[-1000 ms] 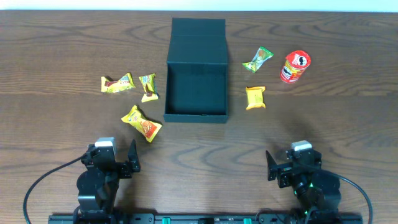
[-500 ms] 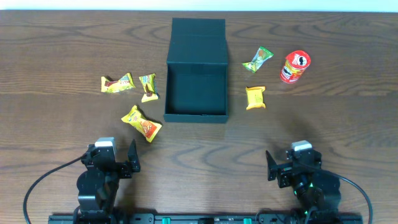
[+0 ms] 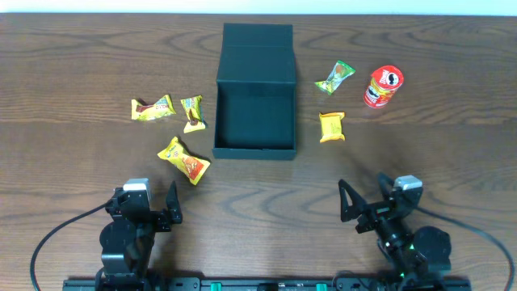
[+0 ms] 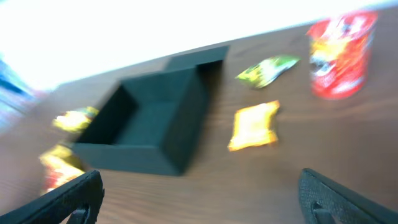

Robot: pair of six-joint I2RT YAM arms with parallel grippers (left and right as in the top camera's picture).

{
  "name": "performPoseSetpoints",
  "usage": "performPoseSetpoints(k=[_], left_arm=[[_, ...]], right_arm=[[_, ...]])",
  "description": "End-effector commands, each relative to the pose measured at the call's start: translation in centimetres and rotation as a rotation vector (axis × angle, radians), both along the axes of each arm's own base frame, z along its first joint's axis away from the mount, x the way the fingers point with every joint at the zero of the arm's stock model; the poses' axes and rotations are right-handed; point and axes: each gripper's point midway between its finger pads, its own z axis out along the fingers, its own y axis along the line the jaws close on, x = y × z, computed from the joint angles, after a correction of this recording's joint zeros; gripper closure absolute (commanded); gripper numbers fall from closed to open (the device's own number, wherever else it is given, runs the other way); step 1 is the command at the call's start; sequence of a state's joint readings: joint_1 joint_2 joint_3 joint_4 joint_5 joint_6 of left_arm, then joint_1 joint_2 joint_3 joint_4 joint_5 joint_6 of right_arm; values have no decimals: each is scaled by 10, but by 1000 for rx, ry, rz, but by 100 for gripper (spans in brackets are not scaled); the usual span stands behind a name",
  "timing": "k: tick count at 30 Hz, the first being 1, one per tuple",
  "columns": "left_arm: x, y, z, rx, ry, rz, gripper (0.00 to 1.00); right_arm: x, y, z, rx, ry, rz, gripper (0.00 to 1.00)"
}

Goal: Pack container
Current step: 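Reach the right gripper to the red Pringles can and grasp it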

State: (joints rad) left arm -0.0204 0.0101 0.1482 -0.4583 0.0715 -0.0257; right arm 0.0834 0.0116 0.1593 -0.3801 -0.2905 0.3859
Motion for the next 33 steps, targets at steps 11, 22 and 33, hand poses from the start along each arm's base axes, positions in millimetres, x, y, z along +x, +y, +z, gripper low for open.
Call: performPoseSetpoints(k=[11,22,33], left_arm=[[0,1,-7,-3,12,7,5],[0,1,-7,-3,12,7,4],[0,1,-7,-3,12,7,5]], right_arm=[[2,9,63,459,-81,12,1],[78,-4,99,231,-56,-10,1],[221,-60,94,-61,467,-200,1]])
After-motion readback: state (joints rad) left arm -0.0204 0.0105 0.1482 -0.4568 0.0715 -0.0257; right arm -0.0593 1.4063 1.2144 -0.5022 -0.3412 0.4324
